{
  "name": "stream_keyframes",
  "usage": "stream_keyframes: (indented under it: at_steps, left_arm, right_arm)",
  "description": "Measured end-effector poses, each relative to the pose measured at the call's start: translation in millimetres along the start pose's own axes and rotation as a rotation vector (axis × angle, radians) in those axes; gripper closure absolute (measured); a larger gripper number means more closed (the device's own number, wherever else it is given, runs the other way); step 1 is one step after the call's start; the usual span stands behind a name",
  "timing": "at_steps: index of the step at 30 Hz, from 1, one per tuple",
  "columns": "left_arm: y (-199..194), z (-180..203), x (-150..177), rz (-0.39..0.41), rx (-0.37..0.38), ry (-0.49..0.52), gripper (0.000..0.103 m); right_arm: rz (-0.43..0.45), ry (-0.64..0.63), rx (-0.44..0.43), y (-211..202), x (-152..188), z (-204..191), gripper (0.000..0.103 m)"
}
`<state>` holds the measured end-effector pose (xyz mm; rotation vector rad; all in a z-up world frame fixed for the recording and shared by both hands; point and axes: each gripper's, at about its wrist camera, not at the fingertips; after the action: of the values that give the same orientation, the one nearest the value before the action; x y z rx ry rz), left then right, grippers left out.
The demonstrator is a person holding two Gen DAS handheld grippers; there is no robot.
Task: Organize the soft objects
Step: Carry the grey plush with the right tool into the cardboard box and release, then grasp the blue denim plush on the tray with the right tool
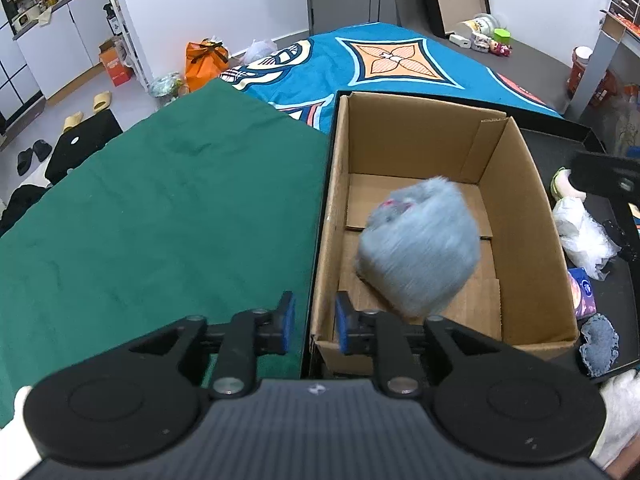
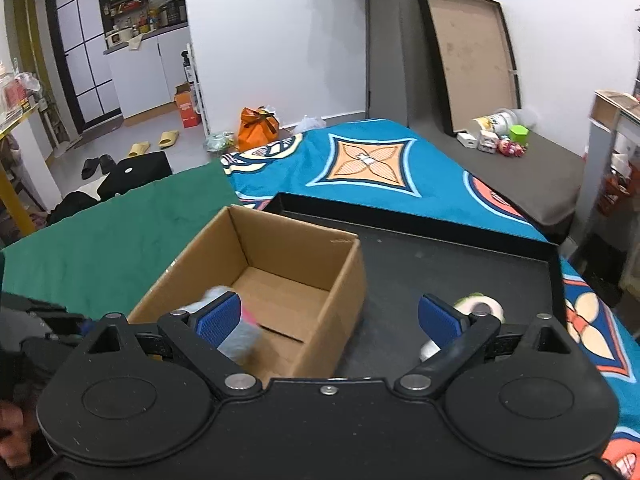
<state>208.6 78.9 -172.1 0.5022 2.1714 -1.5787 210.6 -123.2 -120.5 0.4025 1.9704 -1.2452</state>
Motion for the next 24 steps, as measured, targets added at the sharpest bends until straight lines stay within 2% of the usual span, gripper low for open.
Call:
stream_keyframes:
  at_steps: [3, 6, 15, 19, 21, 24]
  left_arm:
    - [-2, 2, 0, 0.004, -0.011, 0.005, 0.058]
    - [-5, 4, 1, 0.017, -0.027, 0.02, 0.051]
    - [-10, 10, 1, 0.031, -0.075, 0.054, 0.035]
    - [-13, 13, 0, 0.047, -0.1, 0.067, 0.031]
    - [-14, 15, 0, 0.051, -0.108, 0.07, 0.026]
    - [-15, 16, -1, 0.057, -0.122, 0.07, 0.02]
  right_arm:
    - [0.002, 0.026, 0.009, -15, 5, 10, 0.007]
    - [0.006, 0.061, 0.023, -28, 12, 23, 0.007]
    - [0.002, 0.254, 0.008, -52, 39, 67, 0.007]
    - [-0.027, 0.385, -0.029, -49, 56, 91, 0.007]
    - [-0.05, 0.462, -0.048, -45, 65, 102, 0.008]
    - [-0.072, 0.493, -0.049, -40, 77, 110, 0.009]
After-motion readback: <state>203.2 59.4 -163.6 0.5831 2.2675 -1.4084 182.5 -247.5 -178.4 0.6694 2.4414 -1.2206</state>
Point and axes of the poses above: each gripper's, at about its wrist camera, not at the fingertips, and y roughly the way its jaws point, z to its right, x to its underside, and after that the axes turned 15 degrees about -x, right-handed
